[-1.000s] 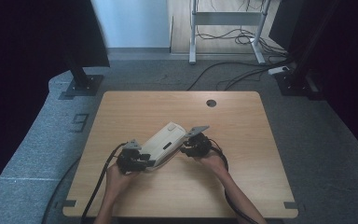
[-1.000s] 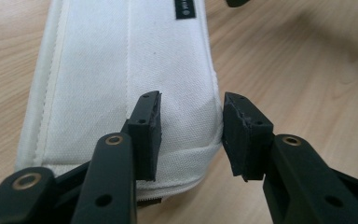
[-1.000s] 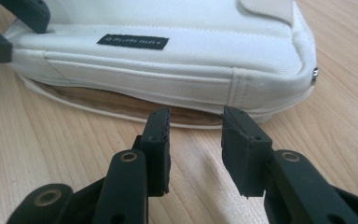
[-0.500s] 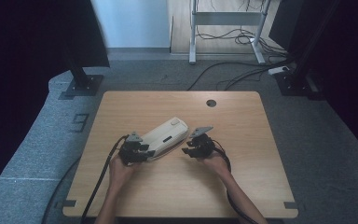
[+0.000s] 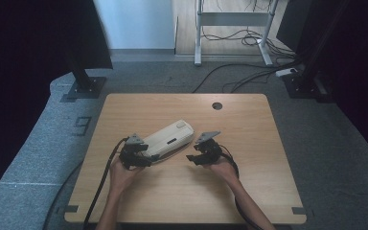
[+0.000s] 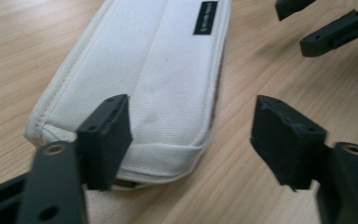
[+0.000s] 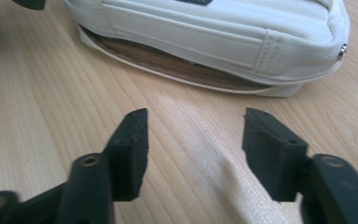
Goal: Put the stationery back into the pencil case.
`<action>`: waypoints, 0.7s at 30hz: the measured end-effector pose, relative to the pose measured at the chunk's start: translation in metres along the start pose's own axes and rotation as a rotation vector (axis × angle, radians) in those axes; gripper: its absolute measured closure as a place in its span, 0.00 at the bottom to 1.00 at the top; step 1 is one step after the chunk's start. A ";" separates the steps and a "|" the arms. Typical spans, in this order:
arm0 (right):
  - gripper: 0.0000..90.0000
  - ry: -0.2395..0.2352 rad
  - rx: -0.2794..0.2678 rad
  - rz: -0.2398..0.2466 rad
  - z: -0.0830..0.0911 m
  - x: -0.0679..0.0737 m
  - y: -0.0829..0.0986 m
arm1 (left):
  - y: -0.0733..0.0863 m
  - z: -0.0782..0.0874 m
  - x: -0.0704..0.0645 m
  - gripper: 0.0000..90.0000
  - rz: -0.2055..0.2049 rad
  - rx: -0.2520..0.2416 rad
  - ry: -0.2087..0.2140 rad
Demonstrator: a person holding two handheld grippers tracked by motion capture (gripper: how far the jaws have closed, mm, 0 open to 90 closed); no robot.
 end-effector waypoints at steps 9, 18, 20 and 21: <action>0.21 0.028 -0.030 0.028 0.016 0.008 0.000 | 0.003 0.014 -0.013 0.18 -0.030 -0.008 0.028; 0.14 0.074 -0.044 0.011 0.032 0.009 0.008 | 0.010 0.031 -0.017 0.16 -0.041 -0.044 0.041; 0.14 0.074 -0.050 0.009 0.037 0.008 0.011 | 0.012 0.035 -0.017 0.15 -0.034 -0.052 0.046; 0.14 0.074 -0.053 0.004 0.039 0.008 0.012 | 0.013 0.037 -0.017 0.15 -0.033 -0.054 0.044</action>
Point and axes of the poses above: each handheld gripper's, and its own axes: z roughly backward along the jaws, y roughly out of its underside, x roughly to its left, the point moved 2 cm from there along -z, roughly forward along the jaws, and after that the axes turned 4 degrees about -z, right-handed, at the moved point
